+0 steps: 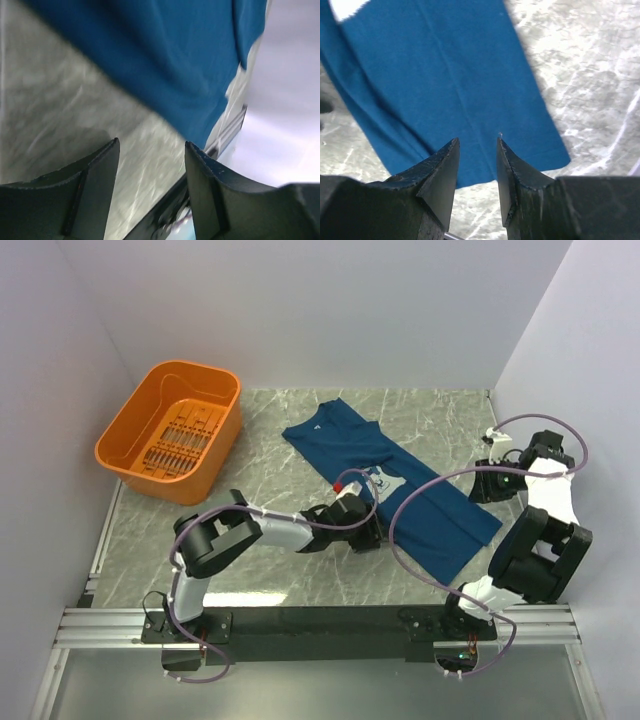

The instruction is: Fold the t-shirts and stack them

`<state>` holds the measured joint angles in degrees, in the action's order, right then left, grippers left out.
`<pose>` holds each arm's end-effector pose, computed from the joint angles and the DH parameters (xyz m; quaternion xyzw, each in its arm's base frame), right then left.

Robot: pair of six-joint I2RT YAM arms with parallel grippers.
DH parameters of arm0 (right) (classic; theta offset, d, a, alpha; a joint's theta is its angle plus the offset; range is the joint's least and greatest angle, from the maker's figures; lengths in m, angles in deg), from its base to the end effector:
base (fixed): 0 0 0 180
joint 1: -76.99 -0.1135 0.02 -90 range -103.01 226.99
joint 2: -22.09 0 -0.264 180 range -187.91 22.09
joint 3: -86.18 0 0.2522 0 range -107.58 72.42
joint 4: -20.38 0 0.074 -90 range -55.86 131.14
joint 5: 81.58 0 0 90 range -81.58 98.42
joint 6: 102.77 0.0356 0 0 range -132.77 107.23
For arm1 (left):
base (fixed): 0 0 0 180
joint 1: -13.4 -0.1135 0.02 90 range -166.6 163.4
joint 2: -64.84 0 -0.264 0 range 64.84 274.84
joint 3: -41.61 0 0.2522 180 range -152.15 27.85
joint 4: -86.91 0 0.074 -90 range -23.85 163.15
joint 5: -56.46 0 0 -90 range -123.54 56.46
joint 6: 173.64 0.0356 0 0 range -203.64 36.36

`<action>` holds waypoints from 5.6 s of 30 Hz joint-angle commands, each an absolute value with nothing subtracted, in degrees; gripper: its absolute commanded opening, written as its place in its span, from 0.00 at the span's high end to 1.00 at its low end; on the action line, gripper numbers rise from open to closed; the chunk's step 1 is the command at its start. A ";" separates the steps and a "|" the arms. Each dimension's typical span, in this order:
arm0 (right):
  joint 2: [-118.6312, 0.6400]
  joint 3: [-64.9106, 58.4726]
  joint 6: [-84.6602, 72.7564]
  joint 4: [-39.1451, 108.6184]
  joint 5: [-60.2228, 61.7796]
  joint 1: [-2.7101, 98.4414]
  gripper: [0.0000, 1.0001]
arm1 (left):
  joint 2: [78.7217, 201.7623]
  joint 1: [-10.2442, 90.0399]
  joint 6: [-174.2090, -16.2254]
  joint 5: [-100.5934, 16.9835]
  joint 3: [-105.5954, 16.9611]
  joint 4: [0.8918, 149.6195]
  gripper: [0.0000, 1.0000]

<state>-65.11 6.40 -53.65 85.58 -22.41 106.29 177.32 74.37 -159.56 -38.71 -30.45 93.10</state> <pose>0.2605 -0.1252 0.2448 -0.1361 0.9440 0.1313 0.2702 0.1930 -0.3543 0.1323 -0.0940 0.8782 -0.4492 0.1346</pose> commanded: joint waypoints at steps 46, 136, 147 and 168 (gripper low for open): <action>-58.34 14.05 -62.68 91.53 -35.53 108.21 0.57 | 160.12 58.76 -139.64 -40.49 -11.79 73.34 1.00; -110.99 -45.72 1.32 73.24 -23.22 85.51 0.63 | 145.75 68.15 -131.71 -42.01 -11.25 73.34 0.37; -85.68 -13.14 -27.77 76.15 -27.61 87.10 0.57 | 159.66 76.41 -137.34 -27.31 -21.10 59.72 0.43; -74.77 9.92 -36.50 77.65 -23.49 85.96 0.57 | 153.43 76.68 -135.32 -35.30 -14.69 57.69 0.68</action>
